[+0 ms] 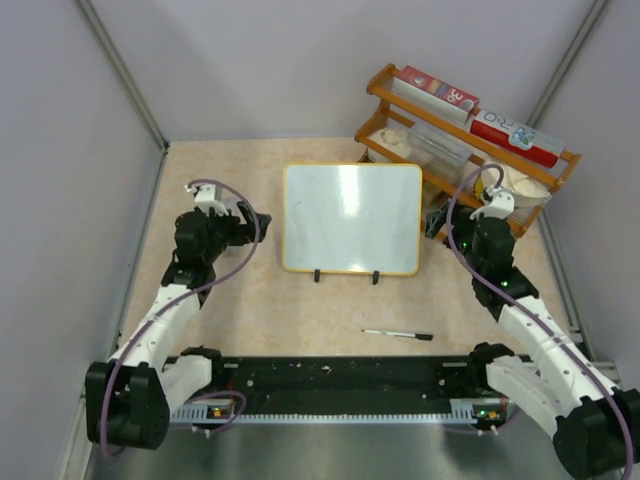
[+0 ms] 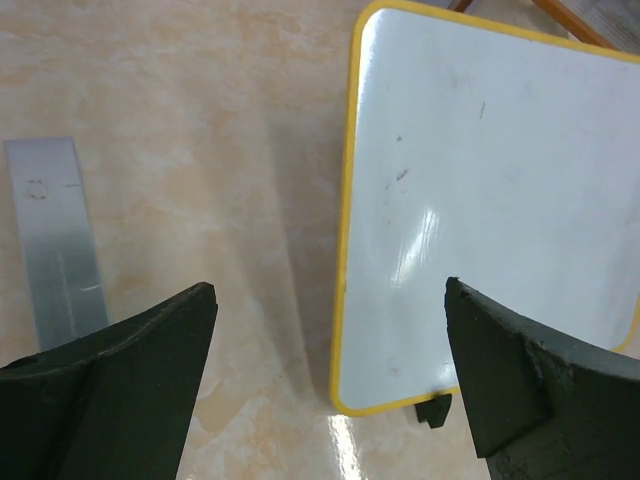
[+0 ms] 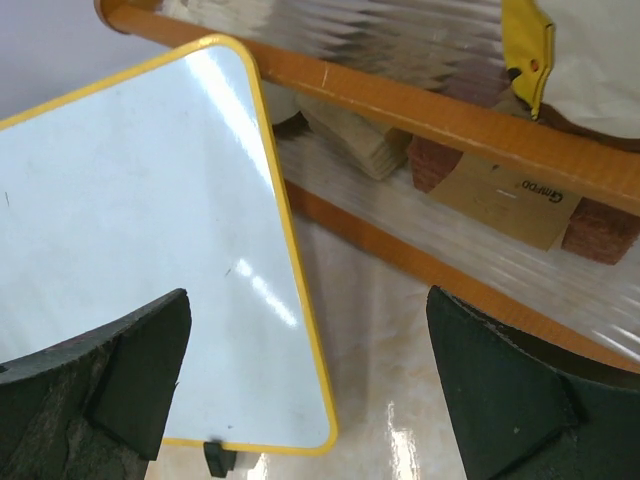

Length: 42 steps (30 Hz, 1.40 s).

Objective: Write a sentence on the whiteboard
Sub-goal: Pick up the whiteboard marker at the center of the board.

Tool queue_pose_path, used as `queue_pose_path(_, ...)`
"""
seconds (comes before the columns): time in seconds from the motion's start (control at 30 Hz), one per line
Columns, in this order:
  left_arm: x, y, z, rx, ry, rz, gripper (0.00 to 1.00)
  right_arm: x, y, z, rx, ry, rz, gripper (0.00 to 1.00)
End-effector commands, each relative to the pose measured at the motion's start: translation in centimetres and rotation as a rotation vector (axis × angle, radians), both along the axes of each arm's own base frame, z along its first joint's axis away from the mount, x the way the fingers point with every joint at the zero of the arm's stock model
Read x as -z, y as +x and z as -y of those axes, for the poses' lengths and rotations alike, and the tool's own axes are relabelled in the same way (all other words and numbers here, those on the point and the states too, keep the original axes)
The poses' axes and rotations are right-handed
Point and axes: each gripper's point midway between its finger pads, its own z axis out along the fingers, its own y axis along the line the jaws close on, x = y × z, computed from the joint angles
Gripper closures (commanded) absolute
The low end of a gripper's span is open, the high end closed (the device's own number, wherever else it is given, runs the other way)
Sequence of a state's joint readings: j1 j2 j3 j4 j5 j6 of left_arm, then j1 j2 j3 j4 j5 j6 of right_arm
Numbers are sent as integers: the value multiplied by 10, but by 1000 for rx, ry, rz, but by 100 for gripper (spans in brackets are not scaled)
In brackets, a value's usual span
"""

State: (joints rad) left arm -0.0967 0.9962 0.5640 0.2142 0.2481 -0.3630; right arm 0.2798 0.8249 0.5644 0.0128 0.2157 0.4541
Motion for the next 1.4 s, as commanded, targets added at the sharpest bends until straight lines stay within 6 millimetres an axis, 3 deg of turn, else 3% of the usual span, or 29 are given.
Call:
queue_pose_path(0.0, -24, -5, 44, 249, 22, 58, 1, -18, 5, -19, -97, 7, 13, 1)
queue_pose_path(0.03, -26, -8, 55, 298, 40, 66, 1, -16, 5, -22, -115, 5, 7, 1)
queue_pose_path(0.07, -13, -17, 77, 387, 84, 29, 1, -12, 6, -24, -124, 2, -4, 1)
queue_pose_path(0.1, -23, -14, 88, 409, 111, 42, 1, -10, 7, -25, -125, 2, -10, 1)
queue_pose_path(0.13, -20, -17, 99, 444, 137, 26, 1, -8, 8, -26, -132, 4, -20, 1)
queue_pose_path(0.17, -13, -27, 124, 520, 186, 20, 1, -1, 6, -27, -137, -3, -48, 1)
queue_pose_path(0.23, -16, -30, 139, 529, 230, 22, 1, 5, 6, -28, -143, -8, -71, 1)
queue_pose_path(0.27, -16, -42, 158, 586, 241, 32, 1, 6, 6, -28, -145, -6, -81, 1)
queue_pose_path(0.33, -22, -50, 175, 633, 235, 62, 1, 11, 5, -29, -151, -6, -96, 1)
queue_pose_path(0.5, -28, -100, 228, 862, 296, 159, 1, 17, 4, -32, -160, -1, -116, 1)
queue_pose_path(0.57, -17, -128, 246, 975, 367, 172, 1, 20, 3, -32, -165, -2, -124, 1)
queue_pose_path(0.7, 25, -165, 267, 1107, 491, 117, 2, 24, 2, -31, -160, -9, -140, 1)
queue_pose_path(0.83, 75, -193, 279, 1211, 567, 8, 9, 30, -2, -28, -153, -14, -160, 1)
queue_pose_path(0.93, 97, -212, 290, 1269, 608, -19, 14, 36, -3, -29, -157, -16, -176, 1)
queue_pose_path(0.97, 96, -222, 299, 1300, 612, 2, 16, 40, -4, -28, -158, -21, -186, 1)
queue_pose_path(1.13, 123, -236, 319, 1349, 688, -18, 24, 52, -6, -28, -159, -34, -229, 1)
queue_pose_path(1.37, 152, -233, 335, 1331, 747, -23, 36, 55, -9, -24, -152, -53, -243, 1)
